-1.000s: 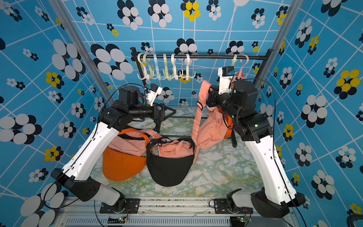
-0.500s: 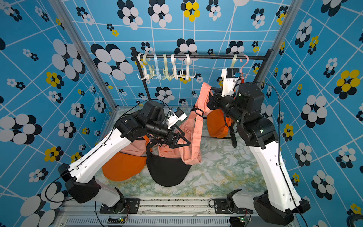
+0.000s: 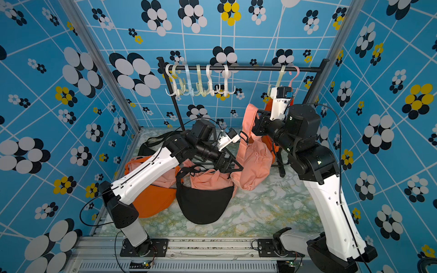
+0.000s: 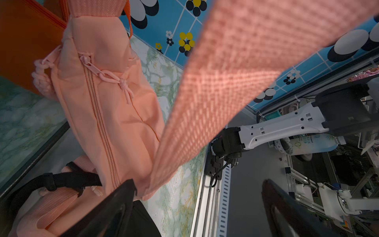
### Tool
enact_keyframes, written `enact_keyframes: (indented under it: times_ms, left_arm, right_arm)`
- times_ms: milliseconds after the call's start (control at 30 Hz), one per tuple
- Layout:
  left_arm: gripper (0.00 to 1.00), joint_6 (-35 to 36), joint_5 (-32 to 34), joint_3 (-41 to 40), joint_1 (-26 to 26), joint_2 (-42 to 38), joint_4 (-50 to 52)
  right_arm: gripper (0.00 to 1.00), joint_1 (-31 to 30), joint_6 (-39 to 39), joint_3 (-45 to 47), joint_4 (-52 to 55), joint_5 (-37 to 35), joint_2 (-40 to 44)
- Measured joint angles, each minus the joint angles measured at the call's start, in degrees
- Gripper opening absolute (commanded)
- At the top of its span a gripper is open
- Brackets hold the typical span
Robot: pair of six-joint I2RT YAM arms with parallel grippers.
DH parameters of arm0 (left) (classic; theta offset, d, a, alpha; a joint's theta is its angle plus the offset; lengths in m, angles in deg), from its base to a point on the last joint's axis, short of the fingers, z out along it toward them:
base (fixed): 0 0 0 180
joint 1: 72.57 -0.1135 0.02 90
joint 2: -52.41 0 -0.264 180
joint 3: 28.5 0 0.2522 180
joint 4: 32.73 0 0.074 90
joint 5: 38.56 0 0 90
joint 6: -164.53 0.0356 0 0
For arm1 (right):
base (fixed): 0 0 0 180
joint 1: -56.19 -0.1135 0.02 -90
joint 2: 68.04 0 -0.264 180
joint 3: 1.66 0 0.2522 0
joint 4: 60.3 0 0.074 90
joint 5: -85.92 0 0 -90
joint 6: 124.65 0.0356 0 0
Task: Take the bag off the hook
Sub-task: Place the bag at the center of the board.
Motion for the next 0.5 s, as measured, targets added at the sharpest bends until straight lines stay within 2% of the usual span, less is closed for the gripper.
enact_keyframes:
  times_ms: [67, 100, 200, 233, 367, 500]
  left_arm:
    - [0.94, 0.00, 0.81, 2.45, 1.27, 2.95, 0.17]
    - [0.87, -0.04, 1.22, 3.89, 1.79, 4.61, 0.39]
    - [0.42, -0.13, 3.06, 8.46, 2.64, 8.90, 2.03]
    - [0.31, 0.09, 4.07, 10.16, 2.64, 10.16, 2.82]
    - [0.01, 1.70, 8.26, 14.34, 2.43, 12.07, 6.16]
    - [0.00, 3.32, 11.23, 17.18, 2.36, 12.02, 8.31]
  right_arm:
    - [0.00, 0.00, 0.02, 0.00, 0.46, -0.85, -0.02]
    - [0.00, 0.02, 0.02, 0.00, 0.66, -1.29, -0.02]
    - [0.00, 0.00, -0.07, 0.00, 1.14, -2.82, 0.11]
    - [0.00, 0.00, -0.24, 0.00, 1.46, -3.69, 0.26]
    - [0.00, 0.00, -1.16, 0.07, 2.69, -7.21, 1.62]
    - [0.00, 0.00, -2.89, 0.17, 3.52, -11.50, 4.33]
